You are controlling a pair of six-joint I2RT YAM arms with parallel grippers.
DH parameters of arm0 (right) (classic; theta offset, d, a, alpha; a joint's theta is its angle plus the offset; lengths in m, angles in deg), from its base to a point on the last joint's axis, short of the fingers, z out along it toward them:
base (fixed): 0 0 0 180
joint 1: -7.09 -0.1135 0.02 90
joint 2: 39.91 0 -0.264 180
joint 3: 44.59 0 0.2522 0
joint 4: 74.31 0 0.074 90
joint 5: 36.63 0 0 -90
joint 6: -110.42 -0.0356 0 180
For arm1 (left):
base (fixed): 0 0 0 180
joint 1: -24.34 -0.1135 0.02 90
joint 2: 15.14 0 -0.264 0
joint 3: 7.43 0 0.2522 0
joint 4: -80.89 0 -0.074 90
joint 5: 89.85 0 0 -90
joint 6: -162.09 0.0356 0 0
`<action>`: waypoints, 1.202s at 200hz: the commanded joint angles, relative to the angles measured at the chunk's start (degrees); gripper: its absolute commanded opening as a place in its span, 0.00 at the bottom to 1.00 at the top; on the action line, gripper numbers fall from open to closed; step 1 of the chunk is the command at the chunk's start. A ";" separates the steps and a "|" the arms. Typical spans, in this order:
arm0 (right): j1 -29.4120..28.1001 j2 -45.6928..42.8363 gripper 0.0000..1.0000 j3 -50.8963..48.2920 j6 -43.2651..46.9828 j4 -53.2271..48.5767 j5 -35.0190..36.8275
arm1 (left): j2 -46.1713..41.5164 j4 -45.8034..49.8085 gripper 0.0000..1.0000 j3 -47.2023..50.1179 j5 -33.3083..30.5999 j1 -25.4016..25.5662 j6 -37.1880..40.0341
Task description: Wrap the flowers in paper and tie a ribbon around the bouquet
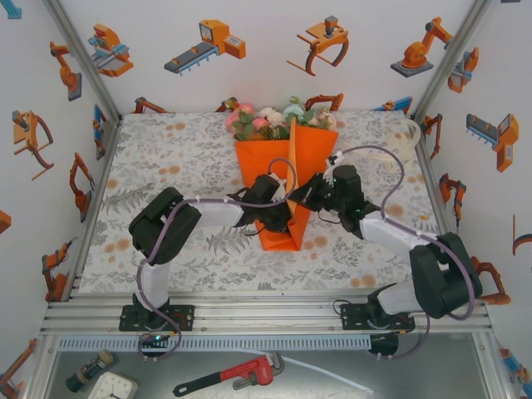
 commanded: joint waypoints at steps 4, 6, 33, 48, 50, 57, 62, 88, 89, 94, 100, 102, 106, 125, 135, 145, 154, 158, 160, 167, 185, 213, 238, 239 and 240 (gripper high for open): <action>-0.21 2.58 0.02 2.16 2.34 4.33 -0.35 | -0.91 0.21 0.23 1.67 -0.34 -0.60 -0.45; -0.21 2.86 0.02 2.27 2.58 4.28 -0.45 | -1.07 0.19 0.23 1.73 -0.35 -0.66 -0.51; -0.12 3.61 0.03 2.48 4.22 3.27 -0.53 | -4.26 -2.10 0.29 3.82 0.17 -1.72 -2.74; -0.04 3.34 0.03 2.24 5.32 2.80 -0.37 | -6.64 -2.93 0.30 5.10 0.06 -2.29 -3.54; -0.10 3.23 0.02 2.12 5.45 2.71 -0.35 | -6.98 -2.85 0.30 5.20 -0.03 -2.36 -3.55; -0.04 2.99 0.02 1.99 5.77 2.35 -0.10 | -8.08 -2.59 0.30 5.41 -0.05 -2.48 -3.47; 0.05 2.77 0.02 1.92 5.94 2.10 -0.05 | -8.87 -2.27 0.30 5.45 -0.06 -2.54 -3.34; 0.79 1.15 0.02 1.93 6.84 0.34 0.59 | -13.02 0.61 0.30 5.53 -0.87 -2.58 -2.58; 0.86 1.06 0.02 1.92 6.84 0.27 0.62 | -13.20 0.74 0.30 5.60 -0.92 -2.58 -2.54; 1.12 0.74 0.02 1.83 6.89 0.04 0.74 | -14.06 1.20 0.30 5.82 -1.39 -2.58 -2.42; 1.51 -0.02 0.02 1.65 6.85 -0.23 0.83 | -15.04 1.97 0.30 6.24 -2.01 -2.66 -2.17; 1.67 -0.23 0.02 1.62 6.85 -0.24 0.83 | -15.52 2.37 0.30 6.28 -2.24 -2.73 -2.11; 1.86 -0.65 0.02 1.42 6.93 -0.31 0.83 | -16.26 3.00 0.30 6.48 -2.62 -2.80 -1.91; 2.15 -2.38 0.02 1.44 8.43 -1.52 0.91 | -19.87 5.87 0.30 7.73 -4.81 -3.39 -1.06; 2.14 -2.71 0.02 1.77 9.27 -2.40 0.60 | -21.62 8.47 0.30 8.11 -7.01 -3.95 -0.80; 2.14 -2.65 0.02 2.12 9.93 -2.69 -0.25 | -23.32 10.31 0.30 8.74 -8.62 -4.85 -0.44; 2.16 -2.26 0.02 2.42 10.10 -2.58 -1.08 | -24.54 11.31 0.30 9.63 -10.52 -5.79 -0.27; 2.08 -1.97 0.02 2.56 9.95 -2.41 -1.52 | -24.97 11.73 0.30 10.06 -11.45 -6.19 -0.18; 2.01 -1.84 0.02 2.59 9.89 -2.26 -1.76 | -25.03 11.91 0.30 10.29 -11.85 -6.41 -0.07; 2.00 -1.22 0.02 2.78 9.39 -1.40 -2.70 | -25.04 12.54 0.30 10.66 -13.10 -7.25 -0.04; 1.48 0.82 0.02 3.46 7.79 1.31 -5.12 | -23.04 9.38 0.30 11.85 -11.10 -9.42 -0.35; 0.36 2.89 0.02 5.19 6.76 1.78 -5.97 | -16.88 3.78 0.29 10.22 -3.93 -8.47 -1.46; 0.19 2.18 0.02 5.20 6.79 0.36 -6.03 | -13.07 2.71 0.29 9.31 -4.32 -5.94 -2.89; 0.16 2.10 0.02 5.18 6.82 0.28 -6.03 | -12.95 2.71 0.29 9.34 -4.49 -5.93 -2.96; 0.20 2.01 0.02 5.17 6.79 0.24 -6.07 | -12.85 2.67 0.29 9.36 -4.62 -5.84 -3.08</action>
